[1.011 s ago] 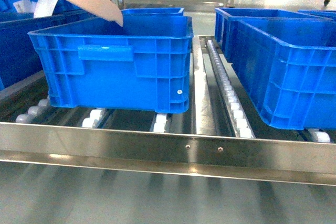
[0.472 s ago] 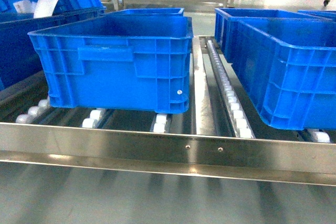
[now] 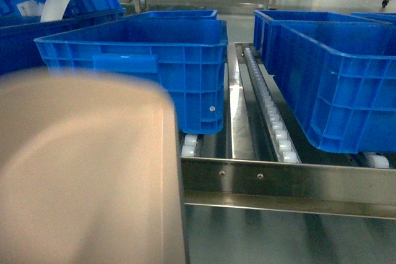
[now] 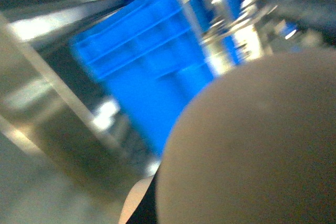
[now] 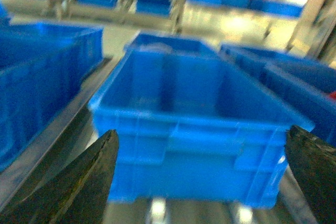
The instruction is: Place part in tray to right shelf
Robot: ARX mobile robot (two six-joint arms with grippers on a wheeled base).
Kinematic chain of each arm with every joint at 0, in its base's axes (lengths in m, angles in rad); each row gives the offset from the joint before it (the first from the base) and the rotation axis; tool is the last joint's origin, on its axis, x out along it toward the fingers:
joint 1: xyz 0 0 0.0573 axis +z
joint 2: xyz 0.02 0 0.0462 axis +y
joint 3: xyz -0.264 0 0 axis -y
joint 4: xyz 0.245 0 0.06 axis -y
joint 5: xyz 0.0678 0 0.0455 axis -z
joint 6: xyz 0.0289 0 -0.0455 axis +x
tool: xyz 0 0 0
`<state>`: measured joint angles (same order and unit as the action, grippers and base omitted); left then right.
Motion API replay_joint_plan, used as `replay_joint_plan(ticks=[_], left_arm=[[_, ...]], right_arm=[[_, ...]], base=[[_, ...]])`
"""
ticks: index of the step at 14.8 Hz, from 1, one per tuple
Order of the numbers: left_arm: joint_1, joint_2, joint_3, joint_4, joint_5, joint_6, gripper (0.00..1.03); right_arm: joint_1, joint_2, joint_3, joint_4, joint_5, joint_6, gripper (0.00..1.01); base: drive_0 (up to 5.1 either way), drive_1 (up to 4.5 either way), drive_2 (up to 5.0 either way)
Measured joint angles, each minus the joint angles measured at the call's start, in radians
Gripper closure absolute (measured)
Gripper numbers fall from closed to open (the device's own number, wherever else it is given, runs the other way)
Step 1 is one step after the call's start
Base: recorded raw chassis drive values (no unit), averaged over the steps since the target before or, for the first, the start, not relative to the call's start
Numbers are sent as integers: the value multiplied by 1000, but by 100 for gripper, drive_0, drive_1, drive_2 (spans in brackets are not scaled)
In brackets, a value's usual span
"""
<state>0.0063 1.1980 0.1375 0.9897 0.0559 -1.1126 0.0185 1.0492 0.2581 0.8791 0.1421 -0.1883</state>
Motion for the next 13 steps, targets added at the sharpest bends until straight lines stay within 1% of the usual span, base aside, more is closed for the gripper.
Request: replay_joint_plan(ticks=[1, 2, 3, 4, 5, 6, 7, 8, 10, 13], left_arm=[[-14, -6, -72, -19, -28, 270, 89], [-11, -86, -87, -29, -43, 510, 89], [-4, -167, -70, -29, -60, 743, 90], [-4, -219, -68, -64, -62, 895, 90], [-5, -261, -88, -124, -59, 998, 90], [-5, -310, -112, -179, -57, 1047, 90], [-5, -362, -120, -217, -57, 1069, 90], [-5, -422, -120, -250, -57, 1083, 90], [-5, -518, -121, -344, -57, 1094, 90], [-5, -657, -121, -465, -57, 1094, 90]], right_arm=[[-14, -42, 8, -125, -85, 50, 14], [-15, -88, -13, -168, -126, 105, 25], [-14, -133, -44, -172, -138, 141, 38], [-14, -163, -67, -183, -139, 156, 49], [-14, -196, -96, -196, -139, 167, 62], [-14, -235, -122, -212, -139, 171, 75], [-14, -268, -138, -227, -139, 173, 86], [-14, -308, -153, -247, -139, 173, 99], [-14, -380, -183, -291, -140, 177, 99], [-14, -487, -211, -371, -139, 178, 99]], base=[[0, 0, 0], [0, 0, 0], [0, 0, 0], [0, 0, 0], [0, 0, 0], [0, 0, 0], [0, 0, 0], [0, 0, 0], [0, 0, 0], [0, 0, 0]])
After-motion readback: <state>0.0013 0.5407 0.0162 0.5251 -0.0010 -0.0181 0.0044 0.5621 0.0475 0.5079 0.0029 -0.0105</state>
